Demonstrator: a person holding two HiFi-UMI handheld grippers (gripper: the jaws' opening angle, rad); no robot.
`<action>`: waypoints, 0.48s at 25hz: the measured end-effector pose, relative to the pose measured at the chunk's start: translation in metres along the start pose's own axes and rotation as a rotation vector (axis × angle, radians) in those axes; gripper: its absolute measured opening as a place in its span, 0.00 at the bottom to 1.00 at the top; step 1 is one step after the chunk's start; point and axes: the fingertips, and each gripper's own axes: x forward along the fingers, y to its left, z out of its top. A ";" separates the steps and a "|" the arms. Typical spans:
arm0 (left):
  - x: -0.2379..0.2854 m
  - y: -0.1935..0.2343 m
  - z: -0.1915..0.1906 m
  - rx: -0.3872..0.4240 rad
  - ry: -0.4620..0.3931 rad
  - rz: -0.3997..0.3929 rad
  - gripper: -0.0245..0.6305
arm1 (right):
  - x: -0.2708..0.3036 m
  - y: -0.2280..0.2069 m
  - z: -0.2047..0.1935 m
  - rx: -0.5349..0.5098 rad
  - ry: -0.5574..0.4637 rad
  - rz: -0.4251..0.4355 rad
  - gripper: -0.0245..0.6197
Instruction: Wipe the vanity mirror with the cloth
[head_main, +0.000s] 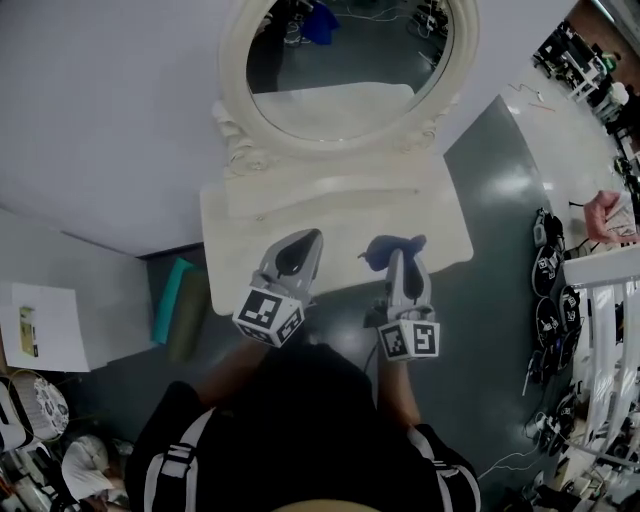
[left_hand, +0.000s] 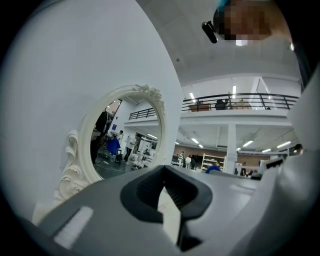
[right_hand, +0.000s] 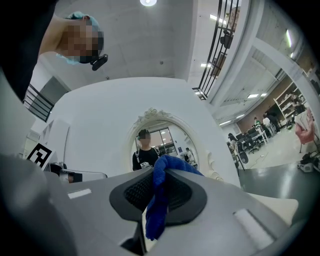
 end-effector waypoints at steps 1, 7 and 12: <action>0.005 0.005 0.001 -0.002 0.001 -0.004 0.05 | 0.008 0.000 -0.001 0.000 0.000 -0.003 0.10; 0.034 0.041 0.011 -0.014 0.011 -0.029 0.05 | 0.053 0.001 -0.009 -0.006 0.012 -0.028 0.10; 0.059 0.059 0.014 -0.017 0.019 -0.057 0.05 | 0.087 -0.004 -0.010 -0.015 0.010 -0.041 0.10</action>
